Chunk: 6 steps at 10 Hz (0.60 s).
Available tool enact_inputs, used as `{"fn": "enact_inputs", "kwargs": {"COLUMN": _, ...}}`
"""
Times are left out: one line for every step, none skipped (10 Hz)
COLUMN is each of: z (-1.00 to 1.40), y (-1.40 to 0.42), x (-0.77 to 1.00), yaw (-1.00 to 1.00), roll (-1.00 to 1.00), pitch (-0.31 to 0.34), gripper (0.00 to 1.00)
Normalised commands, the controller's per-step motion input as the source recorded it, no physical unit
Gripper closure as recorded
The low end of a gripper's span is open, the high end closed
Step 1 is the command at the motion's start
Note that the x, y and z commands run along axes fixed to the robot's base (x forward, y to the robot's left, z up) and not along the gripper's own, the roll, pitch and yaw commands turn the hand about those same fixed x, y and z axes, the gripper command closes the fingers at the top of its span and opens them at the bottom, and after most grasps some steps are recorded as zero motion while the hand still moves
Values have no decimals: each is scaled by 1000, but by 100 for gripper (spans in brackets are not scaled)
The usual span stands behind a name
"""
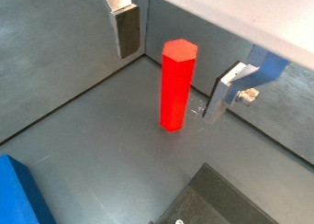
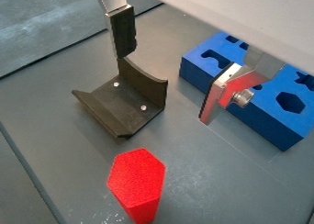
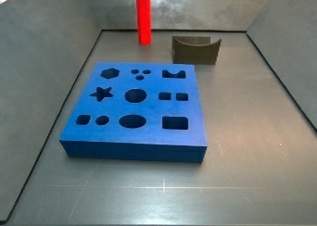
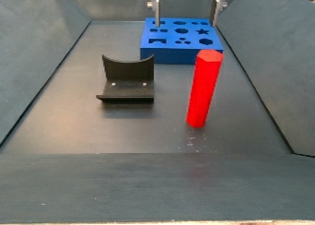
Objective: Pick up the hexagon object. Move up. Move to above the board. Insert the hexagon object.
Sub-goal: Pick up the hexagon object.
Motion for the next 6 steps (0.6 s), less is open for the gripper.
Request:
{"fn": "enact_inputs", "kwargs": {"z": 0, "y": 206, "x": -409, "yaw": 0, "roll": -20, "pitch": 0, "gripper": 0}}
{"fn": "enact_inputs", "kwargs": {"z": 0, "y": 440, "x": -571, "yaw": 0, "roll": 0, "pitch": 0, "gripper": 0}}
{"fn": "enact_inputs", "kwargs": {"z": -111, "y": 674, "x": -860, "yaw": -23, "roll": 0, "pitch": 0, "gripper": 0}}
{"fn": "enact_inputs", "kwargs": {"z": -11, "y": 714, "x": -769, "yaw": 0, "roll": 0, "pitch": 3, "gripper": 0}}
{"fn": "enact_inputs", "kwargs": {"z": -31, "y": 0, "x": -80, "yaw": 0, "roll": 3, "pitch": 0, "gripper": 0}}
{"fn": "enact_inputs", "kwargs": {"z": -306, "y": 0, "x": 0, "yaw": -31, "roll": -37, "pitch": -137, "gripper": 0}}
